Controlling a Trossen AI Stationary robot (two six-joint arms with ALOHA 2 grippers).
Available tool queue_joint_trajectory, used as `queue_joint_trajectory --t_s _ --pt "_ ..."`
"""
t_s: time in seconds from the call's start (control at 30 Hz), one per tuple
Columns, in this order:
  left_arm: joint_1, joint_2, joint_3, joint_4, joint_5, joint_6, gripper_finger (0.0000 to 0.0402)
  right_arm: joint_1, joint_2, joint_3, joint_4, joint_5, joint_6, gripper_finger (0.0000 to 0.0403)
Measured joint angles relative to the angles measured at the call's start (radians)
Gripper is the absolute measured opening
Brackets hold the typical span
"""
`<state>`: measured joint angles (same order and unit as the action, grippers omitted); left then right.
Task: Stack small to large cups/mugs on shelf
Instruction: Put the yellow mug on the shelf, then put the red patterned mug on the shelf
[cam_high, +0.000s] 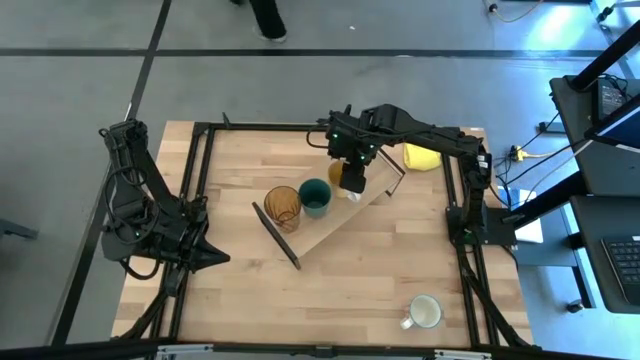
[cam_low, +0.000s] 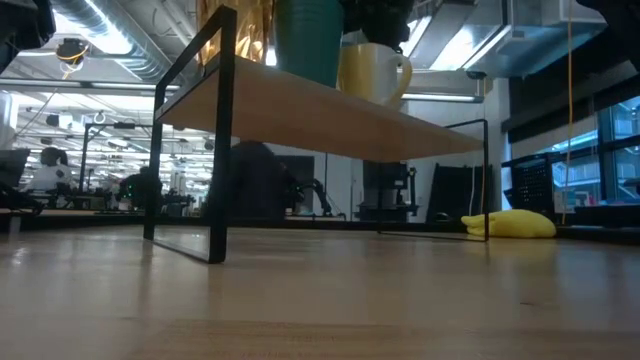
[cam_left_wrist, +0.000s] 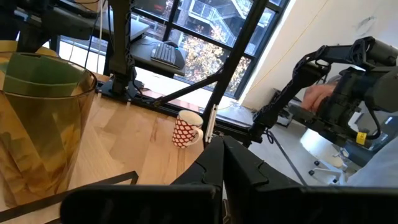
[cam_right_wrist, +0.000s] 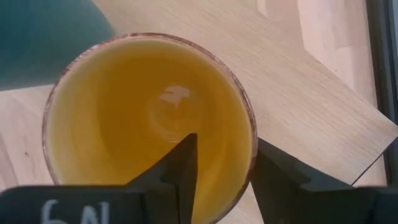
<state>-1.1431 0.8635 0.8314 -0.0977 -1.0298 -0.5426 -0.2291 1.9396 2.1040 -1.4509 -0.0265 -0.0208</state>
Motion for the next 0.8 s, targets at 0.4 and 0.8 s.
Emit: queue_joint_trajectory --t_s 0.4,0.8 --pt "0.000 0.000 0.000 0.000 0.000 -0.003 0.0000 0.000 -0.002 0.000 0.002 0.005 -0.014 0.0133" --pt "0.000 0.000 0.000 0.000 0.000 -0.004 0.0000 0.001 -0.006 0.209 -0.065 0.022 -0.008 0.0133"
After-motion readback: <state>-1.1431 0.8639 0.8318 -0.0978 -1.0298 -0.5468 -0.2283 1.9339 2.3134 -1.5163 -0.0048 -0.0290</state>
